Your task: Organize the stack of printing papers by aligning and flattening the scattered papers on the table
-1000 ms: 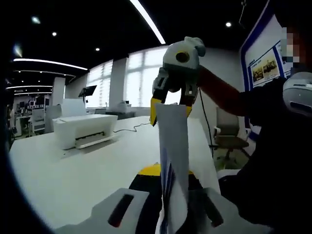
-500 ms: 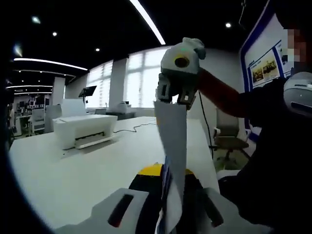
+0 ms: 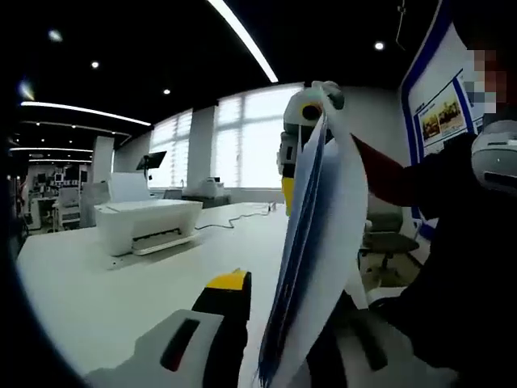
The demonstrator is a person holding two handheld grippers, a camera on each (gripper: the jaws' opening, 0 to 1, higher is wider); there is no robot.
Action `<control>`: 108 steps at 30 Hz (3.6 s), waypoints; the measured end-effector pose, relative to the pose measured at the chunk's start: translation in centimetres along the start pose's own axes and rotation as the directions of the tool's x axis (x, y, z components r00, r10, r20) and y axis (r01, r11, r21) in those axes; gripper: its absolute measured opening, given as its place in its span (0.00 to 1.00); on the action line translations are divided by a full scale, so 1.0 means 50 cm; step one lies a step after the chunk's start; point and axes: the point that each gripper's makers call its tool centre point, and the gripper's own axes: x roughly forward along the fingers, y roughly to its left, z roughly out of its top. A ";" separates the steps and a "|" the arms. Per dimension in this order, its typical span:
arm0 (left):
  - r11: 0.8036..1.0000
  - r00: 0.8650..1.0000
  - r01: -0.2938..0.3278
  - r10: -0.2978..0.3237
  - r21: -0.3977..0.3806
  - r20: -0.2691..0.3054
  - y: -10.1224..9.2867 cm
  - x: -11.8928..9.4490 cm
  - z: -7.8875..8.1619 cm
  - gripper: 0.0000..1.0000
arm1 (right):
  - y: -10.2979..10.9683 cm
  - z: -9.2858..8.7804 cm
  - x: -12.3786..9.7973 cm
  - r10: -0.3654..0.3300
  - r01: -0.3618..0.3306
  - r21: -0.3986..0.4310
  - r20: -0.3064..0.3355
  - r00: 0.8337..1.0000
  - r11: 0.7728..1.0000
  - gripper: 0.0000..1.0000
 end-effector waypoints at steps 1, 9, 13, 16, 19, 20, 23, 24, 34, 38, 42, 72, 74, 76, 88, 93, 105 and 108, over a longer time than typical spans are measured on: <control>1.000 1.000 -0.001 0.001 0.000 0.006 0.001 -0.002 0.003 0.28 | -0.003 0.001 -0.008 -0.009 0.008 0.011 0.026 1.000 1.000 0.00; 1.000 0.997 -0.017 0.018 -0.016 0.070 0.014 -0.003 0.024 0.33 | -0.004 0.004 -0.064 -0.045 0.033 0.059 0.203 0.978 0.998 0.00; 0.999 0.993 -0.008 0.013 -0.044 0.120 0.017 -0.002 0.041 0.33 | -0.007 0.002 -0.082 -0.071 0.052 0.077 0.271 0.960 0.996 0.00; 0.999 0.989 -0.005 0.013 -0.050 0.148 0.018 -0.003 0.053 0.34 | -0.009 0.000 -0.092 -0.090 0.066 0.088 0.307 0.948 0.994 0.00; 0.999 0.984 -0.008 0.018 -0.053 0.179 0.020 -0.004 0.066 0.35 | -0.010 0.004 -0.105 -0.114 0.076 0.114 0.387 0.915 0.991 0.00; 0.999 0.982 -0.010 0.020 -0.053 0.188 0.021 -0.004 0.070 0.35 | -0.013 0.006 -0.108 -0.123 0.078 0.124 0.410 0.904 0.989 0.00; 0.998 0.975 -0.011 0.024 -0.062 0.221 0.022 -0.003 0.083 0.40 | -0.018 0.014 -0.125 -0.143 0.075 0.155 0.495 0.857 0.985 0.00; 0.998 0.973 -0.009 0.024 -0.065 0.231 0.022 -0.003 0.086 0.41 | -0.017 0.015 -0.129 -0.143 0.070 0.160 0.514 0.846 0.985 0.00; 0.996 0.962 -0.001 0.027 -0.094 0.272 0.027 0.017 0.098 0.51 | -0.016 0.026 -0.166 -0.203 0.031 0.237 0.748 0.632 0.971 0.00; 0.995 0.961 0.005 0.021 -0.096 0.276 0.028 0.034 0.100 0.53 | -0.014 0.018 -0.156 -0.221 0.005 0.266 0.788 0.574 0.964 0.00; 0.994 0.962 0.010 0.020 -0.108 0.273 0.029 0.046 0.097 0.54 | -0.007 0.016 -0.152 -0.225 0.004 0.263 0.817 0.531 0.965 0.00; 0.983 0.993 -0.100 0.088 0.155 0.081 -0.016 0.048 0.134 0.06 | -0.008 -0.048 -0.119 -0.469 0.172 0.437 0.821 0.326 0.883 0.00; 0.984 0.993 -0.099 0.088 0.151 0.078 -0.015 0.049 0.132 0.07 | -0.007 -0.049 -0.116 -0.473 0.187 0.434 0.813 0.339 0.881 0.00; 0.984 0.994 -0.096 0.087 0.148 0.071 -0.014 0.050 0.126 0.07 | -0.006 -0.055 -0.107 -0.474 0.182 0.438 0.802 0.364 0.880 0.00; 0.992 0.997 -0.071 0.068 0.101 0.038 -0.009 0.060 0.091 0.25 | -0.019 -0.067 -0.092 -0.507 0.208 0.465 0.740 0.443 0.861 0.18; 0.994 0.998 -0.058 0.057 0.090 0.022 -0.007 0.063 0.075 0.25 | -0.018 -0.061 -0.097 -0.505 0.206 0.464 0.742 0.442 0.862 0.18; 0.998 0.999 -0.012 0.010 0.067 0.035 -0.021 0.064 0.093 0.07 | -0.008 -0.020 -0.120 -0.470 0.227 0.412 0.749 0.467 0.883 0.00; 0.998 1.000 -0.022 0.021 0.061 0.023 -0.019 0.062 0.089 0.08 | -0.015 -0.023 -0.112 -0.470 0.209 0.424 0.743 0.476 0.881 0.00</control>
